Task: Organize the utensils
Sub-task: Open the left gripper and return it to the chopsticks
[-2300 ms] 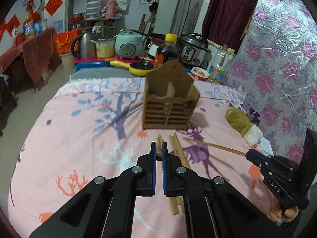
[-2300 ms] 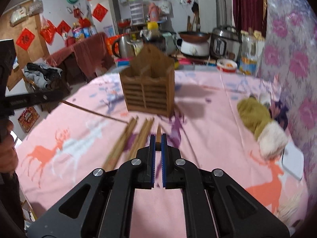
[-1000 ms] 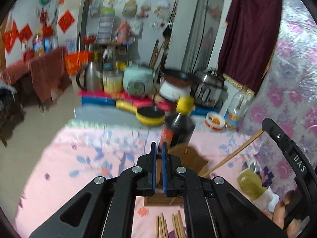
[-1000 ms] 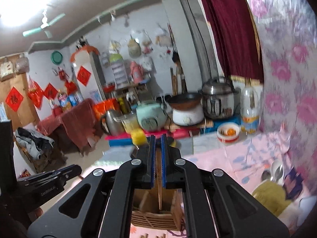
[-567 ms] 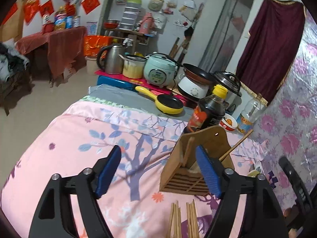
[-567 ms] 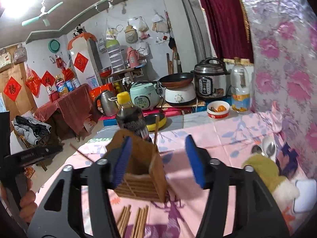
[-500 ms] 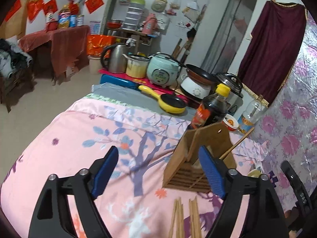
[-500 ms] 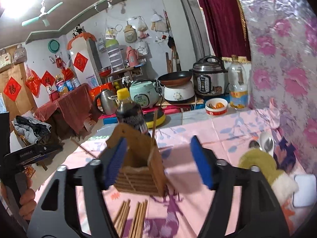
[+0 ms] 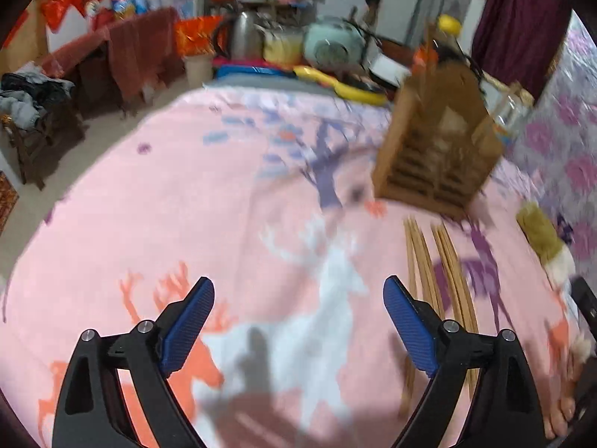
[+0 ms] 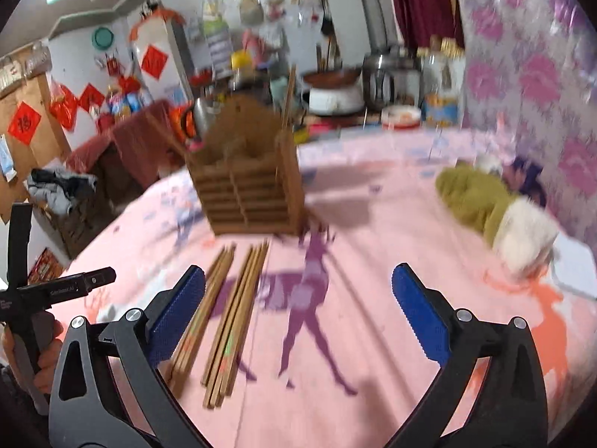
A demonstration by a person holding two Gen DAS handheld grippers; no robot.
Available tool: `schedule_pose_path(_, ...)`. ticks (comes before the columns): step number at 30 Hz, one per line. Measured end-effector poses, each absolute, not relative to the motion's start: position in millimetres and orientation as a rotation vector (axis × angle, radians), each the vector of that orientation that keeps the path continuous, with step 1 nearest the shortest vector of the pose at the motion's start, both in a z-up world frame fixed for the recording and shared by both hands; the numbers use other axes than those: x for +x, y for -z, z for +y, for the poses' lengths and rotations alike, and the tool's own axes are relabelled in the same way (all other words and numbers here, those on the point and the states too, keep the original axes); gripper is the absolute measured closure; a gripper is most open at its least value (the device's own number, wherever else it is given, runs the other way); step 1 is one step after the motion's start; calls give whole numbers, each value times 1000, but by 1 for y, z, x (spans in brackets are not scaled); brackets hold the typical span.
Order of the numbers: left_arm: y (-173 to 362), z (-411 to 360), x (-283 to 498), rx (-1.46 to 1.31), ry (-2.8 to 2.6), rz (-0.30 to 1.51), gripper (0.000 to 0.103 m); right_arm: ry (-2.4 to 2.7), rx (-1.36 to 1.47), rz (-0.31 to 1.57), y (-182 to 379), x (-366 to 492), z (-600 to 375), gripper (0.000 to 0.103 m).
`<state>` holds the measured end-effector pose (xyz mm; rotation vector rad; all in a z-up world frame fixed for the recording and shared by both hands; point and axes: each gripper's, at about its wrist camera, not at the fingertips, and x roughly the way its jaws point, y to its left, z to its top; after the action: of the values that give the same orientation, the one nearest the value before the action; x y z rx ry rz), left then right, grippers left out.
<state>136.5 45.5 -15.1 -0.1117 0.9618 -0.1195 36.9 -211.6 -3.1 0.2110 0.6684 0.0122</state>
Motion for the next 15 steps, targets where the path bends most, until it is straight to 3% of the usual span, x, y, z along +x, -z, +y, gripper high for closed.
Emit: schedule_pose_path(15,36,-19,116,137,295,1012,13,40,191,739,16,46,-213,6)
